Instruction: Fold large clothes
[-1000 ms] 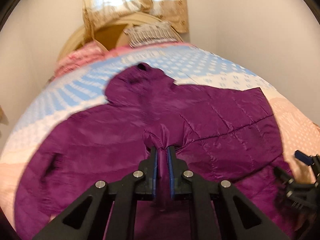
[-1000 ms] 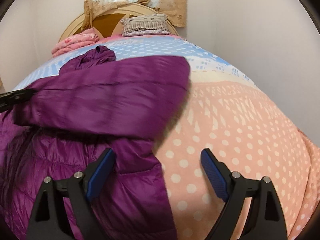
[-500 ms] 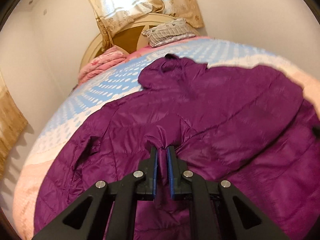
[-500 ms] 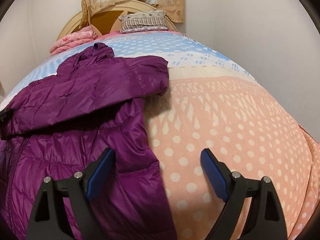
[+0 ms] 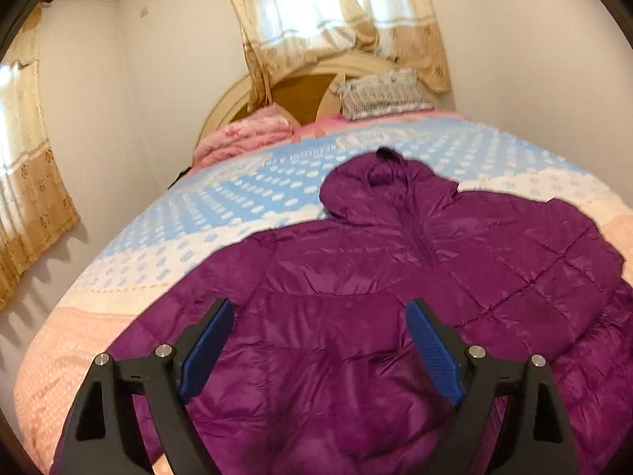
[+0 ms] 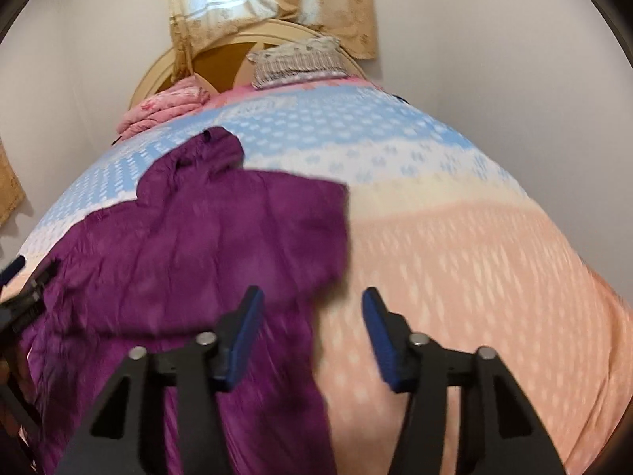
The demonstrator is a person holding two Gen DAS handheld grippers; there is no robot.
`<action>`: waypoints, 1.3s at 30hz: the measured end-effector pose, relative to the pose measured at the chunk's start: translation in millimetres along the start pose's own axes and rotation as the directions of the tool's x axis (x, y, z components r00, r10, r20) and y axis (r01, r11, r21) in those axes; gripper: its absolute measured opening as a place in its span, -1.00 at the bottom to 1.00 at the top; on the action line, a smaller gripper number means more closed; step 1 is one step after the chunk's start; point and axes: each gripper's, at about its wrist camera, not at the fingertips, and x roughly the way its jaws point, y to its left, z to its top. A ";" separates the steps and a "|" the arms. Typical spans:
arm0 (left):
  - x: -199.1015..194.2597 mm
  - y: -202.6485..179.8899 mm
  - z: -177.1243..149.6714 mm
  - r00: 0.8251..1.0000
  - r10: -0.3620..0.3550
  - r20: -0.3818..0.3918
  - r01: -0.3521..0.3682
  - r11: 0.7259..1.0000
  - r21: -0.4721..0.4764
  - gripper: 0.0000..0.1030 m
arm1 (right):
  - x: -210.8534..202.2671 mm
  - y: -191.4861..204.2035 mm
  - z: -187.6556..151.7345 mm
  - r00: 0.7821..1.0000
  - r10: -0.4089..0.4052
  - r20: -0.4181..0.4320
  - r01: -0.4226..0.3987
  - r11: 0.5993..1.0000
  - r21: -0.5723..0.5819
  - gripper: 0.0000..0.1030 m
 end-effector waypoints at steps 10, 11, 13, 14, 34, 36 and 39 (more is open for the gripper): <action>66.7 -30.8 -21.2 0.976 -0.048 -0.213 0.057 0.998 0.036 0.73 | 82.8 14.1 -22.5 0.993 0.069 -0.100 -0.070 0.998 -0.005 -0.07; 70.0 -28.7 -22.1 0.972 -0.062 -0.226 0.069 0.997 0.023 0.74 | 82.3 12.0 -21.8 0.992 0.069 -0.101 -0.069 0.998 0.005 -0.09; 76.0 -23.5 -23.9 0.963 -0.092 -0.252 0.092 0.996 -0.012 0.77 | 84.7 13.4 -22.8 0.991 0.064 -0.120 -0.065 0.998 -0.006 -0.09; 76.9 -22.3 -25.3 0.961 -0.097 -0.258 0.093 0.995 -0.026 0.82 | 85.9 15.9 -22.4 0.991 0.054 -0.125 -0.056 0.998 -0.017 -0.09; 81.5 -17.9 -27.7 0.952 -0.119 -0.281 0.105 0.992 -0.066 0.92 | 89.6 34.4 -25.7 0.988 -0.073 -0.136 0.053 0.988 -0.146 -0.01; 81.9 -17.2 -27.7 0.951 -0.123 -0.284 0.107 0.992 -0.071 0.93 | 89.6 34.6 -26.0 0.988 -0.079 -0.134 0.059 0.987 -0.151 -0.01; 82.1 -16.7 -27.6 0.951 -0.122 -0.283 0.107 0.992 -0.069 0.94 | 89.4 37.4 -26.6 0.987 -0.099 -0.129 0.077 0.983 -0.164 0.02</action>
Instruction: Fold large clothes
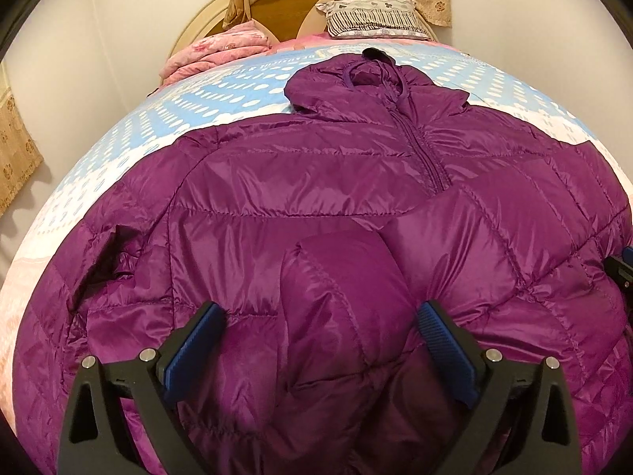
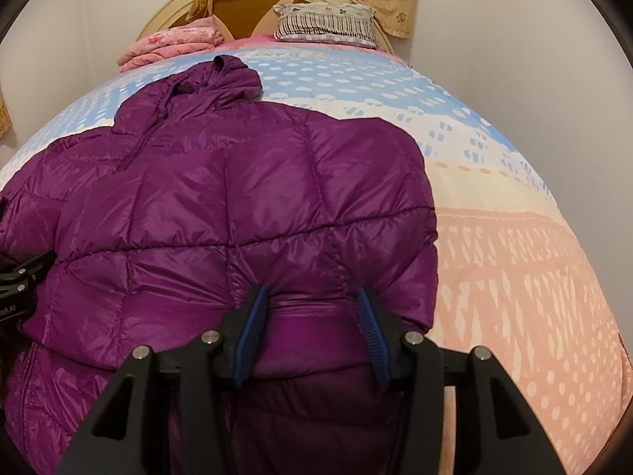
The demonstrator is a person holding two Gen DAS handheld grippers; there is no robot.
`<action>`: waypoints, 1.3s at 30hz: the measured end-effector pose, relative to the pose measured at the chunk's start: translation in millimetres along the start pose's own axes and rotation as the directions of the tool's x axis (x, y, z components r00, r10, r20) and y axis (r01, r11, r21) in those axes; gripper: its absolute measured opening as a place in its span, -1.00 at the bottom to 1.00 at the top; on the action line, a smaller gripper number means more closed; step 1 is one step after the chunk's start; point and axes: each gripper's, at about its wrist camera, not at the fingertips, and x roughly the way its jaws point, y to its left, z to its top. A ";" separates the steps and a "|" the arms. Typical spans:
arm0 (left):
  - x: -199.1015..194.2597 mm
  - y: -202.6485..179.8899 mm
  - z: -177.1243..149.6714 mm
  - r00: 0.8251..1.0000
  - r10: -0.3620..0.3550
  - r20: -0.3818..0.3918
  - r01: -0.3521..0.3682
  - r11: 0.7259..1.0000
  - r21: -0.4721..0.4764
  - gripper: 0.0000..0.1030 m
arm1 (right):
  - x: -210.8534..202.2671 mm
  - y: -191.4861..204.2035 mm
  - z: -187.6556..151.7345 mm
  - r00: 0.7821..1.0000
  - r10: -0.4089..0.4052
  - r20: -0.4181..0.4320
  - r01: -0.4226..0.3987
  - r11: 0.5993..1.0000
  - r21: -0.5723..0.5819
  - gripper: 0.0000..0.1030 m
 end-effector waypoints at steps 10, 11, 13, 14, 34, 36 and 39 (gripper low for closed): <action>-0.5 10.0 0.3 0.998 -0.064 -0.028 0.063 0.998 -0.030 0.94 | 0.8 4.3 0.0 0.999 -0.050 0.004 0.050 0.999 -0.018 0.14; -2.3 10.3 0.1 0.997 -0.066 -0.028 0.065 0.997 -0.029 0.94 | 0.9 4.3 -0.1 0.999 -0.053 0.004 0.053 0.998 -0.018 0.15; -7.3 13.3 -0.7 0.997 -0.069 -0.025 0.068 0.997 -0.031 0.94 | 1.2 2.9 -0.3 0.999 -0.049 0.005 0.050 0.999 -0.013 0.16; -11.5 16.2 -1.4 0.998 -0.062 -0.019 0.062 0.998 -0.033 0.94 | 1.4 2.5 -0.2 0.999 -0.047 0.006 0.047 0.999 -0.010 0.17; -137.9 260.9 -125.8 0.929 0.371 -0.004 -0.364 0.909 -0.204 0.94 | -68.5 18.9 -19.8 0.996 0.045 0.074 -0.036 0.993 -0.111 0.67; -144.3 291.5 -158.6 0.914 0.400 -0.067 -0.404 0.880 -0.251 0.94 | -80.5 28.2 -31.9 0.993 0.085 0.081 -0.073 0.987 -0.146 0.75; -149.5 317.8 -194.9 0.924 0.355 -0.139 -0.382 0.867 -0.321 0.94 | -85.3 43.5 -47.5 0.991 0.107 0.085 -0.090 0.979 -0.183 0.75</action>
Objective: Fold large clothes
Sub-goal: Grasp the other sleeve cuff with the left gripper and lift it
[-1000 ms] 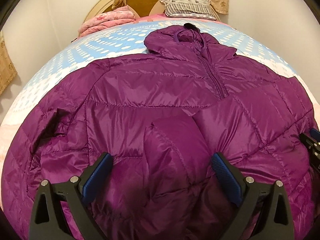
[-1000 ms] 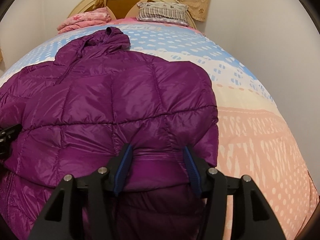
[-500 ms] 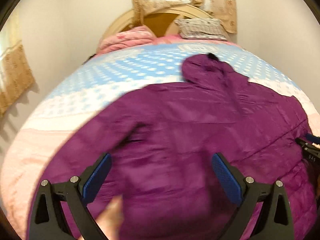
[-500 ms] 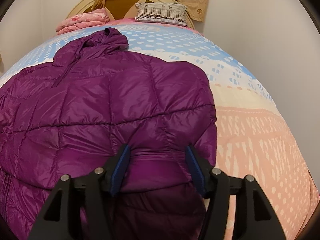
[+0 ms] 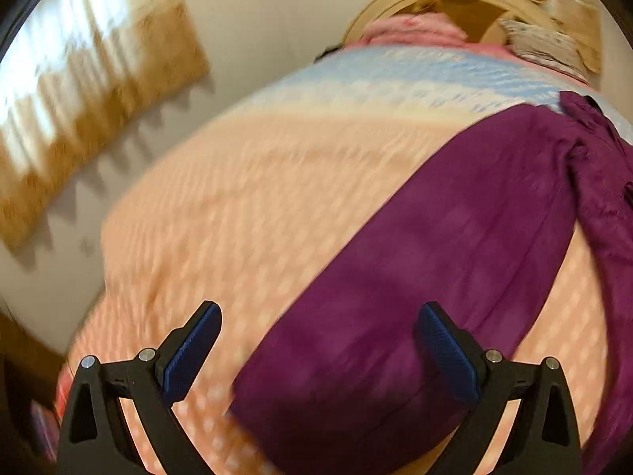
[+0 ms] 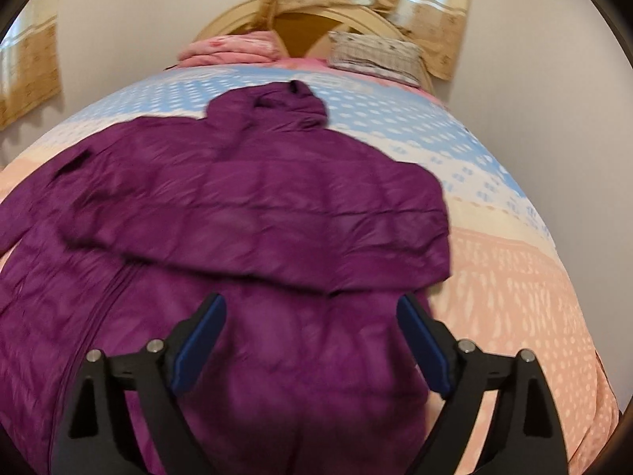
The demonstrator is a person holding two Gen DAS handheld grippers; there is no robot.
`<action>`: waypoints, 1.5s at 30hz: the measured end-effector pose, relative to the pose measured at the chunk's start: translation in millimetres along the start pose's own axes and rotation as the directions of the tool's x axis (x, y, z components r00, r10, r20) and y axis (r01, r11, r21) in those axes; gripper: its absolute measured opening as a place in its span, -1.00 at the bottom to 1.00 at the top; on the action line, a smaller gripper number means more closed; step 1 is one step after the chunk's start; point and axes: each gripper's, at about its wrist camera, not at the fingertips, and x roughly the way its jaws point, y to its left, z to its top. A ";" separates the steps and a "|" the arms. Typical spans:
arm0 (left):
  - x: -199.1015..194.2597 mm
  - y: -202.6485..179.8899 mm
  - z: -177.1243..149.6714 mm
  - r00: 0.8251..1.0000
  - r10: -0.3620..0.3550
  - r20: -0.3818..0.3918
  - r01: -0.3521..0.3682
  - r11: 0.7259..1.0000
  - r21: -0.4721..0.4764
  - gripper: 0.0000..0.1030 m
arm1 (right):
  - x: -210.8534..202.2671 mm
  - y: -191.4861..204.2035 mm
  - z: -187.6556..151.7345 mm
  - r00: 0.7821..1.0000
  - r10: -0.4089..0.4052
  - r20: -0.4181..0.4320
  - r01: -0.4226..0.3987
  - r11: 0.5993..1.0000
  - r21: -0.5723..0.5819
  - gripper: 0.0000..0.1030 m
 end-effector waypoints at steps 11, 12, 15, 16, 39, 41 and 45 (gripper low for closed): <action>-6.2 -5.4 -28.8 0.990 -0.140 -0.031 0.139 0.990 -0.017 -0.60 | -1.8 19.4 -13.4 1.000 0.022 0.013 -0.022 1.000 -0.002 0.75; -8.4 -6.3 -25.6 0.992 -0.128 -0.023 0.128 0.992 -0.001 -0.74 | -3.6 14.7 -14.3 1.000 0.023 0.016 -0.023 1.000 0.015 0.75; -15.4 9.4 -14.6 0.995 -0.094 0.015 0.095 0.995 -0.028 -0.84 | -10.1 5.5 -16.7 0.999 0.020 0.028 -0.022 0.999 0.045 0.75; -18.7 15.5 -10.3 0.996 -0.079 0.030 0.080 0.996 -0.029 -0.85 | -10.5 2.1 -17.1 0.999 0.019 0.030 -0.020 0.998 0.055 0.75; -137.7 -147.4 127.2 0.879 -0.312 0.360 0.247 0.945 0.217 -0.89 | -9.2 -45.5 -21.9 0.999 -0.030 0.040 0.023 0.985 0.172 0.75; -148.7 -174.6 128.7 0.859 -0.354 0.370 0.272 0.928 0.256 -0.89 | -5.9 -47.5 -25.4 0.999 -0.027 0.034 0.020 0.983 0.180 0.75; -164.9 -235.6 122.2 0.824 -0.450 0.344 0.338 0.878 0.340 -0.90 | -0.7 -49.9 -32.4 1.000 -0.021 0.019 0.016 0.980 0.196 0.75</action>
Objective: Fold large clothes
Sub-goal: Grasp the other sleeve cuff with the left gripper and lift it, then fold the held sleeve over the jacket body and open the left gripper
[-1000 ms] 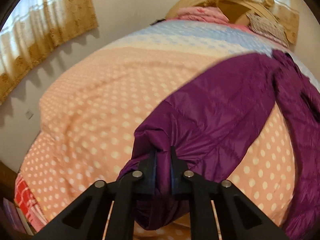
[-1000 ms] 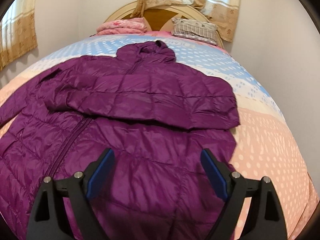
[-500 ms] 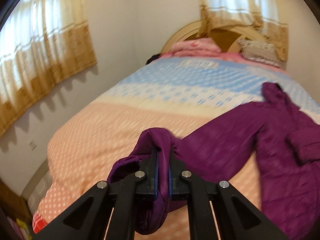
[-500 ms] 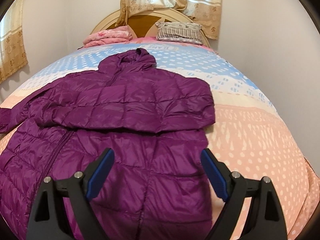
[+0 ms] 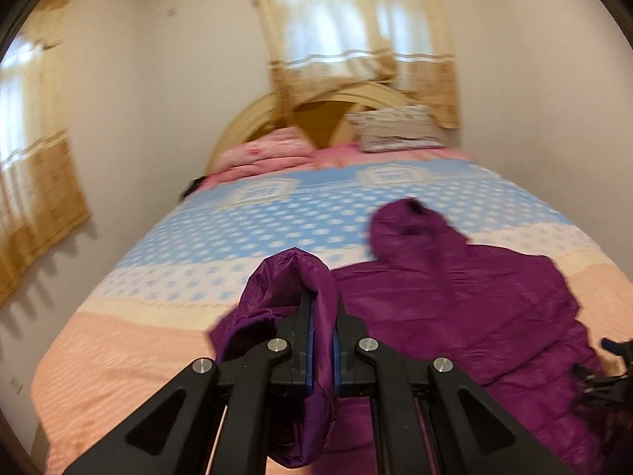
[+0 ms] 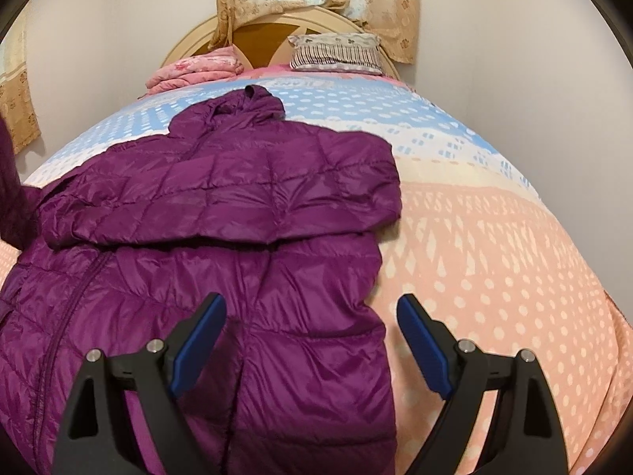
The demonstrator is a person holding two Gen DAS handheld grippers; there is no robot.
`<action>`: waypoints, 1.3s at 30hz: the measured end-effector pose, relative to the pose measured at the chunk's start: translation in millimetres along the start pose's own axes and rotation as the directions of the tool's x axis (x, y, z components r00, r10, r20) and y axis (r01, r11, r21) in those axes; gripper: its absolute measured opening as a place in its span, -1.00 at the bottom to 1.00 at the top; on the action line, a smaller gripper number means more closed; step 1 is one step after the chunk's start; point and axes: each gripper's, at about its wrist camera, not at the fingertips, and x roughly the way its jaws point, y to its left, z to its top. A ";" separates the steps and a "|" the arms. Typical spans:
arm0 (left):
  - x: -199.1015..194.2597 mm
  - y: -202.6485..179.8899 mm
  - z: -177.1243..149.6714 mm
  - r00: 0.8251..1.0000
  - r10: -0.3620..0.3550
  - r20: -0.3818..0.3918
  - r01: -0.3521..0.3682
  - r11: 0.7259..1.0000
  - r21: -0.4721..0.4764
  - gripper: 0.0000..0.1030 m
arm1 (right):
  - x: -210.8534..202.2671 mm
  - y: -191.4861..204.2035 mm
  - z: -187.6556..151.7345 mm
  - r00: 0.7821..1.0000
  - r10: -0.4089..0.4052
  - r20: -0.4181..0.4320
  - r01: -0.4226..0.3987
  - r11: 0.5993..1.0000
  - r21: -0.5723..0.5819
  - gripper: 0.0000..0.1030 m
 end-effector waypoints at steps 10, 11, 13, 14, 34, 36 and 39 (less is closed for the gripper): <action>2.4 -141.7 -15.1 0.976 -0.217 -0.004 0.215 0.962 0.168 -0.76 | 9.0 -9.6 -4.9 0.999 0.018 -0.050 -0.015 0.998 0.067 0.75; 1.8 -149.5 -16.6 0.974 -0.228 -0.011 0.226 0.956 0.185 -0.50 | 9.3 -9.8 -5.5 0.999 0.016 -0.052 -0.013 0.998 0.065 0.75; -2.3 -161.1 -18.1 0.978 -0.209 0.021 0.200 0.958 0.207 0.25 | 10.5 -9.1 -6.1 0.998 0.011 -0.058 -0.008 0.998 0.061 0.75; -3.1 -161.2 -17.3 0.979 -0.198 0.052 0.183 0.961 0.210 0.66 | 11.8 -8.7 -6.2 0.998 0.009 -0.066 -0.005 0.998 0.059 0.76; 73.1 28.0 -113.8 0.967 0.151 -0.207 -0.168 0.984 -0.065 0.83 | -1.2 50.0 43.6 0.914 0.393 -0.105 -0.380 0.917 0.125 0.67; 74.4 33.8 -123.6 0.963 0.152 -0.223 -0.173 0.982 -0.081 0.83 | 23.5 63.2 40.0 0.880 0.439 -0.180 -0.417 0.897 0.148 -0.10; 74.1 33.7 -130.3 0.962 0.143 -0.233 -0.164 0.983 -0.076 0.83 | 30.7 73.4 35.1 0.866 0.463 -0.190 -0.439 0.885 0.153 -0.64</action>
